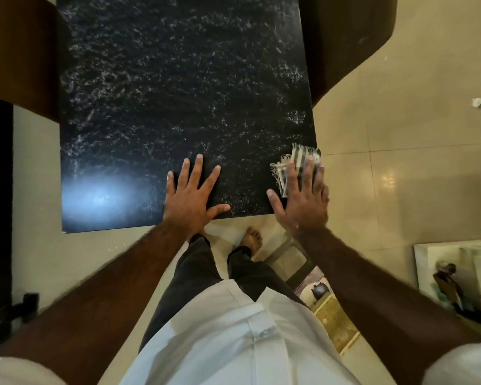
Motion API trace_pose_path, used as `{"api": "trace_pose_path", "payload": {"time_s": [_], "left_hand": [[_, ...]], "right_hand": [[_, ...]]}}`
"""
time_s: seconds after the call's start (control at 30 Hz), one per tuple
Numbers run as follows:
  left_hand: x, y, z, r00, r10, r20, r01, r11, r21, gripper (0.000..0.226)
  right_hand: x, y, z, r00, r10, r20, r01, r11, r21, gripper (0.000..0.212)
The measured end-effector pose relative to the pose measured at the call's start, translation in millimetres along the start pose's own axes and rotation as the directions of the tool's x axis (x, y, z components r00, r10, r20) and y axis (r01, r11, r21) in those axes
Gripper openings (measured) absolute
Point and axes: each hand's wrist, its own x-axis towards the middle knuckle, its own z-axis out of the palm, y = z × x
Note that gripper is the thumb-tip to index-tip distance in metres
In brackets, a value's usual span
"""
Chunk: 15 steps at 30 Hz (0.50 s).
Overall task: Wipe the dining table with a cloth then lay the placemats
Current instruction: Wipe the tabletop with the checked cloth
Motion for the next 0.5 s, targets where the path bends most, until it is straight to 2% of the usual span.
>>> {"api": "trace_pose_path", "payload": {"time_s": [0.1, 0.27, 0.4, 0.5], "left_hand": [[-0.3, 0.5, 0.1, 1.0, -0.018, 0.009, 0.018, 0.999, -0.031, 0.107], [-2.6, 0.4, -2.4, 1.0, -0.022, 0.013, 0.022, 0.999, -0.044, 0.107], [-4.7, -4.7, -6.7, 1.0, -0.003, 0.025, 0.005, 0.997, -0.073, 0.107], [-6.5, -13.2, -12.2, 0.998, 0.017, 0.068, -0.011, 0.997, -0.083, 0.11]], "right_hand": [[16.7, -25.0, -4.6, 1.0, 0.001, -0.001, -0.001, 1.0, 0.002, 0.094], [-4.5, -70.4, 2.1, 0.978, -0.188, 0.09, 0.186, 0.982, 0.032, 0.093], [-33.5, -61.4, 8.9, 0.953, -0.279, 0.117, 0.277, 0.96, 0.03, 0.091], [-38.3, -34.0, 7.8, 0.968, -0.23, 0.096, 0.232, 0.973, -0.005, 0.095]]}}
